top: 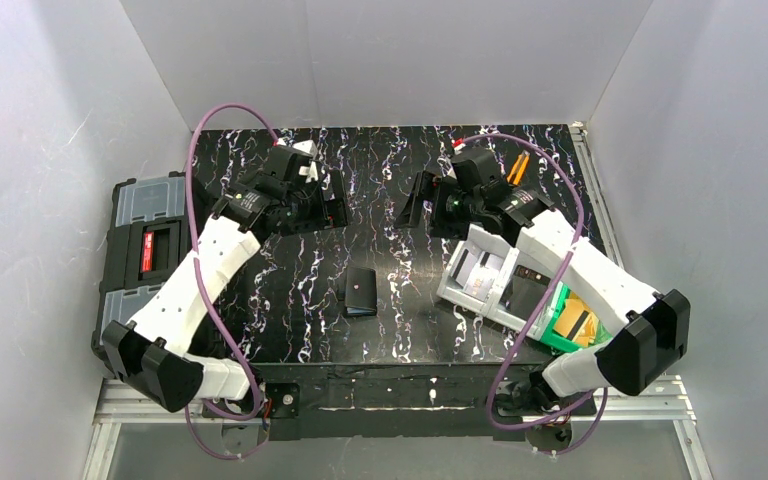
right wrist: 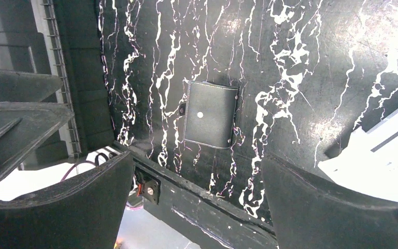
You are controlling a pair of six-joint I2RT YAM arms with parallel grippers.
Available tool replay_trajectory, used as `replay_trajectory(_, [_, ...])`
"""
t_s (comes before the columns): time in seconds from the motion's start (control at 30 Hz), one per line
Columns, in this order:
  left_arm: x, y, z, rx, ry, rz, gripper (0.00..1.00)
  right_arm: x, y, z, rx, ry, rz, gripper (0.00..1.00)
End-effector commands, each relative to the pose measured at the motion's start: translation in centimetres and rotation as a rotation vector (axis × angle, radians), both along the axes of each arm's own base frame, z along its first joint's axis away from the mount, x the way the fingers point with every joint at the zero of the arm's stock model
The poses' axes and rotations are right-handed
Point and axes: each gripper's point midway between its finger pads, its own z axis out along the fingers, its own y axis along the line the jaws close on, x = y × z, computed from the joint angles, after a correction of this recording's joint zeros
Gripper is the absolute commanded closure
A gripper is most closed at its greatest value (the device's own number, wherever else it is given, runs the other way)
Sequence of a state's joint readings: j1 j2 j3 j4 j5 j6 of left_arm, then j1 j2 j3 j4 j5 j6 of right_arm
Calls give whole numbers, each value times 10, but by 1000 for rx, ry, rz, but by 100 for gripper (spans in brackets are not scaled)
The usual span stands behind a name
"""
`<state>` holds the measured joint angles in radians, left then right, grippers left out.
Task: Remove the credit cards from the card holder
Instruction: Reset both arms
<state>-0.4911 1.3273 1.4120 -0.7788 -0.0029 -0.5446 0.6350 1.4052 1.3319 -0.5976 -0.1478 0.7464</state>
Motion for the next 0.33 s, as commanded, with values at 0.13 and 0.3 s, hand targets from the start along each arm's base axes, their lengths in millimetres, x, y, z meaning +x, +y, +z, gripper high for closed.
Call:
replay_trajectory(0.13, [-6, 23, 6, 73, -53, 32, 2, 6, -4, 23, 25, -88, -13, 2])
replay_trajectory(0.3, [-7, 23, 3, 73, -39, 36, 2, 5, -5, 24, 25, -90, -14, 1])
